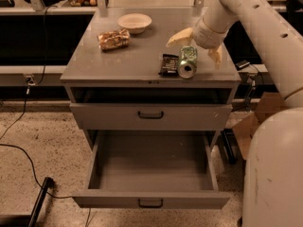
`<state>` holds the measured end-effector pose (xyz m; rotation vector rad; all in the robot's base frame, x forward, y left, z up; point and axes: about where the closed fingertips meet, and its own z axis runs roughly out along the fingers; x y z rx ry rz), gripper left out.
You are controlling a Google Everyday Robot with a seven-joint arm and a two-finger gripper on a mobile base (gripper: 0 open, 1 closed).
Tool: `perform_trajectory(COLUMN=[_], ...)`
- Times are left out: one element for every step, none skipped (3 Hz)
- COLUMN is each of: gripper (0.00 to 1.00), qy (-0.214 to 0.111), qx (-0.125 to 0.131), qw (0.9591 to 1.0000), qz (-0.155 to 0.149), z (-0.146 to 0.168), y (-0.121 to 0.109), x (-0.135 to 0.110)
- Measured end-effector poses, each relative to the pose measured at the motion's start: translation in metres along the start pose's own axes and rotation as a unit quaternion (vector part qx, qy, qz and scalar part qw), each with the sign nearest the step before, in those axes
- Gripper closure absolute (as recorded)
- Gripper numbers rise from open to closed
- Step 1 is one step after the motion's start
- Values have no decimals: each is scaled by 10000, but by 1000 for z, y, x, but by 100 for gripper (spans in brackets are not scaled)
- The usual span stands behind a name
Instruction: Pick green can from middle drawer and place on counter
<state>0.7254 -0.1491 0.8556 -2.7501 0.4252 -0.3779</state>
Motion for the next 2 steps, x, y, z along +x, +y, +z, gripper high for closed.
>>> perform_trajectory(gripper=[0,0], qy=[70,143], qx=[-59,-225], qw=[9998,9982], qz=[170,535], z=[-23,-42], y=[4,8], x=[6,8])
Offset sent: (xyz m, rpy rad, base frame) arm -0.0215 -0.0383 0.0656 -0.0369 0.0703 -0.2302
